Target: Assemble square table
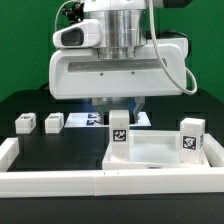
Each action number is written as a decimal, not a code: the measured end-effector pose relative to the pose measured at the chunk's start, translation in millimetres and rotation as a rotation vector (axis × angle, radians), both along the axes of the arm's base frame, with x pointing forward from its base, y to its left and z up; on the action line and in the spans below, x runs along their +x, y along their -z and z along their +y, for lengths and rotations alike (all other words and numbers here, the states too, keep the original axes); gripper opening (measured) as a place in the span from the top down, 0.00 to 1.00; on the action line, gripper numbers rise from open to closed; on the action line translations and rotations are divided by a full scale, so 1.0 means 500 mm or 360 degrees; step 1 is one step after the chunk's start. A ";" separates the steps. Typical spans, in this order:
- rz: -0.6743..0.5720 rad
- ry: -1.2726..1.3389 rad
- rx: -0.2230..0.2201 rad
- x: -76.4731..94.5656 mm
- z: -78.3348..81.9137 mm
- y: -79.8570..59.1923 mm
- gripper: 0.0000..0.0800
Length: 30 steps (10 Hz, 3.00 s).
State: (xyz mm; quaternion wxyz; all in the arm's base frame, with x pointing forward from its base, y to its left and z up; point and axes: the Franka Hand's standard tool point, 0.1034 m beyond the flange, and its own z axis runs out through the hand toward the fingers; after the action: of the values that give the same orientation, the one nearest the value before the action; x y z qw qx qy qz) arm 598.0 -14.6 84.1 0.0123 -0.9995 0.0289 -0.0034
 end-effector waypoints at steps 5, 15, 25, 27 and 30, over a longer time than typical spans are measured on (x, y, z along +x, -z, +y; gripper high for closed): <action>-0.0001 0.0257 0.0004 0.001 0.001 0.000 0.64; -0.0015 0.1430 0.0040 0.007 0.018 0.003 0.64; 0.0033 0.2403 0.0095 0.008 0.049 0.005 0.48; 0.0034 0.2279 0.0088 0.007 0.050 0.006 0.31; 0.0019 0.1856 0.0078 0.006 0.053 0.007 0.19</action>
Offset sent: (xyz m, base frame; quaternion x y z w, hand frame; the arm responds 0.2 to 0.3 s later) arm 0.0000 0.0000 0.0000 0.0000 0.0000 0.0650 0.9979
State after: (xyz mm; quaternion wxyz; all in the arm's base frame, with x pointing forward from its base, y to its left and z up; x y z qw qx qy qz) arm 601.0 11.7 80.9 0.0312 -0.8179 0.5745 -0.0034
